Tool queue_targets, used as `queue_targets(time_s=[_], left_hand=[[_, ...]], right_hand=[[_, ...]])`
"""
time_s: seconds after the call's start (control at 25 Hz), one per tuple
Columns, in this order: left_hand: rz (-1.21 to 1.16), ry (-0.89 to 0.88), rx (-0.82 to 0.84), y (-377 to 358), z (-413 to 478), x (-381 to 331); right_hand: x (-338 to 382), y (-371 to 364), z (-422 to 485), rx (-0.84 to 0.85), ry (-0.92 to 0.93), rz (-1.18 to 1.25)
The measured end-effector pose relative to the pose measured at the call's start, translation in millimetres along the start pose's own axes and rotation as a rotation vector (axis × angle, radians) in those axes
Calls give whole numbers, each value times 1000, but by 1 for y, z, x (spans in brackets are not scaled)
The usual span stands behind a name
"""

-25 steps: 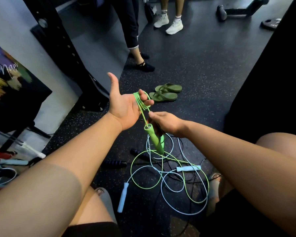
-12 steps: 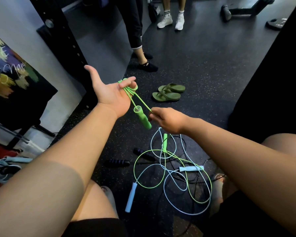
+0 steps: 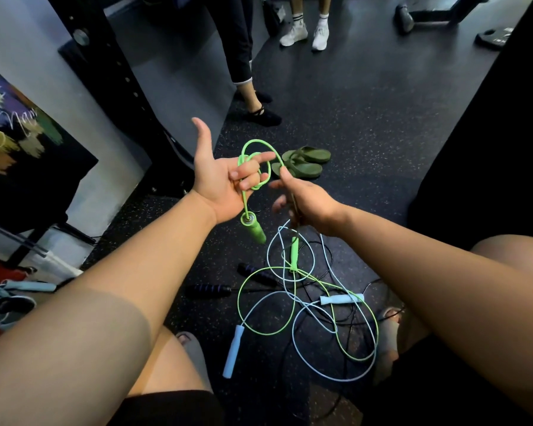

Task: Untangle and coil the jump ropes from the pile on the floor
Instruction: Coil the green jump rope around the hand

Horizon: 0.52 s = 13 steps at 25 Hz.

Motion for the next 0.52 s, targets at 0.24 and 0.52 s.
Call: queue_targets(time_s=[0.24,0.52], left_hand=[[89,87,73,-7,2,14],[64,134,151,-7,-2,14]], right_hand=[[2,0,-2,56,40,251],[8,-6,-10,122,-13,277]])
Point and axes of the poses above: each hand's wrist, its own z-axis towards the middle knuckle, its own y-axis out of the back of the hand, x = y × z, the point moved 1 cm from there along z, towards the middle knuckle, and after that the axes turned 7 degrees about y, right-handed, at the moved point
